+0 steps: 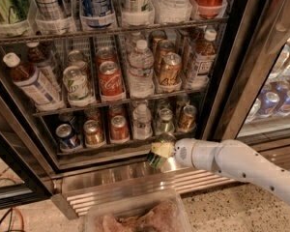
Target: Pick green can from bottom shelf of fridge
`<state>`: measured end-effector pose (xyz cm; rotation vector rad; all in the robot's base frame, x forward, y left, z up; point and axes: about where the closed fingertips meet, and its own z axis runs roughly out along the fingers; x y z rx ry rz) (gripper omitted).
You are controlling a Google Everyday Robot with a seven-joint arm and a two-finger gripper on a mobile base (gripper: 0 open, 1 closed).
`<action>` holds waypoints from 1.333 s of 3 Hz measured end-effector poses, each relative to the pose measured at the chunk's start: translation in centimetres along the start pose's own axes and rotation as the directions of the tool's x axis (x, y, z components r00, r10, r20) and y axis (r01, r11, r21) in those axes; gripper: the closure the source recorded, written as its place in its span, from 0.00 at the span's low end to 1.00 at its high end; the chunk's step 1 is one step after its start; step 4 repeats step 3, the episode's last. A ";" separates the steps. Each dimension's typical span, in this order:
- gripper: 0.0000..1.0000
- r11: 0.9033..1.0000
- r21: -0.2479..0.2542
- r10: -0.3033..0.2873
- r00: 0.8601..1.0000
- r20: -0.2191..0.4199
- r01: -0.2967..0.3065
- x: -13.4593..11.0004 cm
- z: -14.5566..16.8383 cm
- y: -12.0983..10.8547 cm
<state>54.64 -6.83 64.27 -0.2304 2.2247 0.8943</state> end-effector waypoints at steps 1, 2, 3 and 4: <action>1.00 0.999 -0.003 0.053 0.998 -0.016 -0.053 2.0 -1.1 1.0; 1.00 0.994 -0.030 0.102 0.994 -0.034 -0.103 3.8 -1.0 2.6; 1.00 0.994 -0.031 0.102 0.994 -0.035 -0.104 3.9 -1.0 2.7; 1.00 0.994 -0.031 0.102 0.994 -0.035 -0.104 3.9 -1.0 2.7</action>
Offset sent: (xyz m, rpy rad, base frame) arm -0.0668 0.0297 -0.0109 0.1176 0.1395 -0.0143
